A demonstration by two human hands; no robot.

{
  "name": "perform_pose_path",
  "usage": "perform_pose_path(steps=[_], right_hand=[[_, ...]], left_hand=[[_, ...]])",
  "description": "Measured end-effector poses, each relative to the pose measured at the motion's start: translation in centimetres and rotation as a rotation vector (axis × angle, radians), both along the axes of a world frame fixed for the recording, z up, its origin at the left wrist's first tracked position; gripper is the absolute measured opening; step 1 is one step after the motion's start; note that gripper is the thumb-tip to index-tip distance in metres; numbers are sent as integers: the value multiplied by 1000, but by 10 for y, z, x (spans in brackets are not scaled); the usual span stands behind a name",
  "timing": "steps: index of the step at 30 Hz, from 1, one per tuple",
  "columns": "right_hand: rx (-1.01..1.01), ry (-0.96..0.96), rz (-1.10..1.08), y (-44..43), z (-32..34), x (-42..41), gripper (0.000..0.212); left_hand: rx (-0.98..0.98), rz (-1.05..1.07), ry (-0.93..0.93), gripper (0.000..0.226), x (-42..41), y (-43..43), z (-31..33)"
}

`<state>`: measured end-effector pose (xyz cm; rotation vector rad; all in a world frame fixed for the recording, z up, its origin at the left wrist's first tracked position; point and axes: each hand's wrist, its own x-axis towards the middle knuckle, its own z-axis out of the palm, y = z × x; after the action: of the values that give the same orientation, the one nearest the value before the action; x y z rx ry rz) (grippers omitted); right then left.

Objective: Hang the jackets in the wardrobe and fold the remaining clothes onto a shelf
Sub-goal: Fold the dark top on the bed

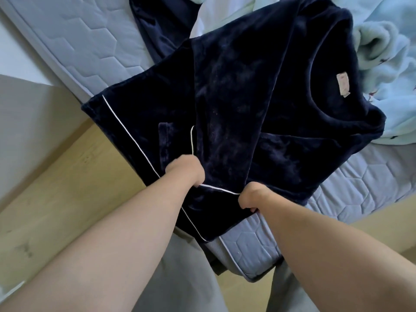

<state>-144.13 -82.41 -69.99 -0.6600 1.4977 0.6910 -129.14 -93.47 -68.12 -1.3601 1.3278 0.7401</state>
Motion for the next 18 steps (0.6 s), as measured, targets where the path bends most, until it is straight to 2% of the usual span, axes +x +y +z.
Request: perform_pose_path(steps=[2, 5, 7, 10, 12, 15, 18], right_hand=[[-64, 80, -131, -10, 7, -23, 13], [-288, 302, -277, -23, 20, -68, 14], [-452, 454, -362, -25, 24, -103, 20], [-634, 658, -525, -25, 30, -158, 31], [-670, 793, -645, -24, 29, -192, 40], [-593, 916, -787, -23, 22, -240, 56], [-458, 761, -974, -21, 8, -274, 59]], left_hand=[[-162, -53, 78, 30, -34, -34, 14], [-452, -129, 252, 9, -99, -83, 40], [-640, -164, 438, 11, -146, -110, 56], [-802, -234, 700, 27, -206, -138, 65], [-854, -342, 728, 35, -238, -152, 64], [-810, -480, 670, 47, -269, -175, 57], [-740, -599, 524, 49, -283, -199, 51]])
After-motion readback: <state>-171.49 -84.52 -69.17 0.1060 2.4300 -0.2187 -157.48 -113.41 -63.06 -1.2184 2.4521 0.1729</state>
